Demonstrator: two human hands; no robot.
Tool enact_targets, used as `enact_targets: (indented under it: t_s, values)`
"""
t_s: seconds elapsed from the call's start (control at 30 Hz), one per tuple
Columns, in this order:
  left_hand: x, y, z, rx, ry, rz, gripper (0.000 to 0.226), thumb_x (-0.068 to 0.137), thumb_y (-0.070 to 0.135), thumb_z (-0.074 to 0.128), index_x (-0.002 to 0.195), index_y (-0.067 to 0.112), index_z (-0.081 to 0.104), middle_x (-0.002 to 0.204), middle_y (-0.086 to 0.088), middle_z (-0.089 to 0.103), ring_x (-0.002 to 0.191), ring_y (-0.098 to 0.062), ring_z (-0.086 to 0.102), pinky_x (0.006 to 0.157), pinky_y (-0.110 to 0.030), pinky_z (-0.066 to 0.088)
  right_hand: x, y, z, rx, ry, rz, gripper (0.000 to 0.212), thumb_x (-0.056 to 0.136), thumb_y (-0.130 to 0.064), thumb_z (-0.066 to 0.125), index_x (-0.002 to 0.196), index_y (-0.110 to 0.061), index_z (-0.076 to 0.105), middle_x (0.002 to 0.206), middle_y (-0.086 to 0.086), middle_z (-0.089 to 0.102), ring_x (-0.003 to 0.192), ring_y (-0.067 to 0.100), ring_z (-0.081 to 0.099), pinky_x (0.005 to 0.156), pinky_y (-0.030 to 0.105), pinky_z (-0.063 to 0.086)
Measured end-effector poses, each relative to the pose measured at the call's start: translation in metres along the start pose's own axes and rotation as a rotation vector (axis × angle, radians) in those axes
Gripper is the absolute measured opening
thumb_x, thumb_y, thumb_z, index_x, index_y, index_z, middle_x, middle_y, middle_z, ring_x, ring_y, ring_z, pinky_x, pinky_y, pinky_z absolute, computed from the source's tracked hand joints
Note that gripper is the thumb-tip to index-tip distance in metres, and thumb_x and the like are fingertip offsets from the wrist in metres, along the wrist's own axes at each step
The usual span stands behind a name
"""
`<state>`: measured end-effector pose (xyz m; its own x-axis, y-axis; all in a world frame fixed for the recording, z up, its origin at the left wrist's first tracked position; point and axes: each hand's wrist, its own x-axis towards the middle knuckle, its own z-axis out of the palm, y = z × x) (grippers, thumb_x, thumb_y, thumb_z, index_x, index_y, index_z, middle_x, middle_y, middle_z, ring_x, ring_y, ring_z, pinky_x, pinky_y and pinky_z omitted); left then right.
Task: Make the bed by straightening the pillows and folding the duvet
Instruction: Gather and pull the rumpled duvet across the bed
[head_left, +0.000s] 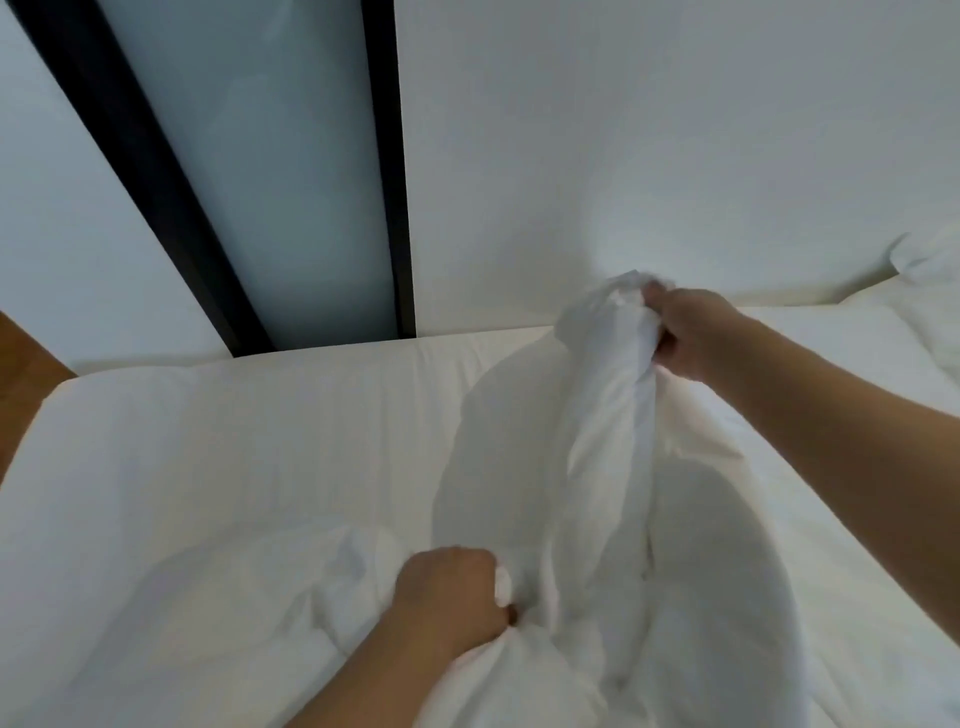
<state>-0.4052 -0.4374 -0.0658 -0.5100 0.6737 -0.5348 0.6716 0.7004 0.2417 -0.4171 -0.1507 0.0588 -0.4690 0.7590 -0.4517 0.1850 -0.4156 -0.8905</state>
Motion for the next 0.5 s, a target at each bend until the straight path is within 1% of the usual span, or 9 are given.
enact_targets:
  t_s: [0.03,0.1,0.13,0.2,0.27,0.33,0.4,0.47,0.5]
  values:
    - [-0.008,-0.003,-0.008,0.005,0.179,-0.012,0.042,0.084,0.06,0.05,0.108,0.026,0.055,0.113,-0.001,0.064,0.104,-0.025,0.06,0.082,-0.032,0.045,-0.002,-0.01,-0.004,-0.014,0.076,-0.042,0.032,0.097,-0.022,0.056,0.128,-0.012,0.055,0.119,0.008,0.064,0.098,0.021,0.064,0.075,0.033,0.054]
    - [-0.03,-0.013,-0.03,0.041,0.43,-0.082,0.037,0.09,0.057,0.042,0.114,0.03,0.05,0.11,0.002,0.058,0.101,-0.023,0.057,0.078,-0.033,0.042,0.005,-0.023,-0.016,-0.36,0.284,-0.078,0.044,0.094,-0.019,0.058,0.136,-0.008,0.05,0.14,0.012,0.051,0.124,0.027,0.052,0.095,0.032,0.045]
    - [-0.043,-0.017,-0.034,0.044,0.445,-0.104,0.036,0.092,0.054,0.039,0.119,0.032,0.046,0.113,0.003,0.054,0.102,-0.022,0.054,0.079,-0.033,0.042,-0.003,-0.02,-0.017,-0.532,0.364,-0.065,0.049,0.094,-0.019,0.058,0.139,-0.004,0.047,0.143,0.014,0.047,0.131,0.029,0.046,0.104,0.031,0.037]
    - [-0.073,-0.013,-0.036,0.078,0.234,-0.063,0.037,0.095,0.048,0.037,0.13,0.035,0.04,0.125,0.0,0.047,0.114,-0.024,0.049,0.09,-0.036,0.042,-0.008,-0.002,-0.023,-0.765,0.437,-0.095,0.048,0.095,-0.02,0.056,0.139,-0.002,0.046,0.145,0.014,0.044,0.134,0.028,0.041,0.108,0.028,0.031]
    - [-0.096,-0.006,-0.03,0.064,-0.026,0.03,0.045,0.097,0.048,0.038,0.141,0.038,0.034,0.139,-0.004,0.039,0.129,-0.026,0.041,0.103,-0.042,0.036,-0.014,0.011,-0.007,-0.457,0.365,0.03,0.043,0.099,-0.025,0.047,0.136,-0.004,0.047,0.143,0.013,0.047,0.126,0.024,0.049,0.098,0.027,0.042]
    - [-0.089,-0.003,-0.045,-0.048,-0.083,0.066,0.062,0.089,0.061,0.046,0.145,0.039,0.028,0.146,0.001,0.035,0.135,-0.024,0.036,0.109,-0.041,0.032,-0.015,0.023,0.004,-0.145,0.227,0.052,0.04,0.1,-0.029,0.043,0.132,-0.005,0.051,0.128,0.009,0.058,0.11,0.026,0.059,0.084,0.033,0.052]
    - [-0.056,-0.006,-0.053,-0.361,-0.172,0.078,0.088,0.076,0.074,0.057,0.148,0.037,0.024,0.149,0.012,0.03,0.138,-0.019,0.032,0.111,-0.037,0.031,-0.015,0.041,0.008,0.085,0.195,0.101,0.034,0.097,-0.029,0.052,0.123,-0.009,0.056,0.116,0.003,0.062,0.103,0.026,0.061,0.094,0.04,0.05]
    - [-0.036,0.009,-0.05,-0.78,-0.321,0.054,0.094,0.06,0.077,0.071,0.14,0.035,0.044,0.142,0.009,0.048,0.126,-0.019,0.051,0.099,-0.034,0.043,-0.022,0.057,0.013,0.155,0.132,0.156,0.035,0.093,-0.029,0.057,0.124,-0.012,0.06,0.12,0.007,0.065,0.105,0.028,0.063,0.1,0.043,0.048]
    - [-0.033,0.021,-0.043,-0.917,-0.356,0.049,0.082,0.059,0.071,0.077,0.128,0.034,0.057,0.128,0.003,0.063,0.111,-0.022,0.062,0.087,-0.034,0.049,-0.022,0.062,0.014,0.193,0.119,0.174,0.035,0.093,-0.029,0.057,0.124,-0.014,0.061,0.121,0.01,0.065,0.107,0.028,0.063,0.1,0.043,0.047]
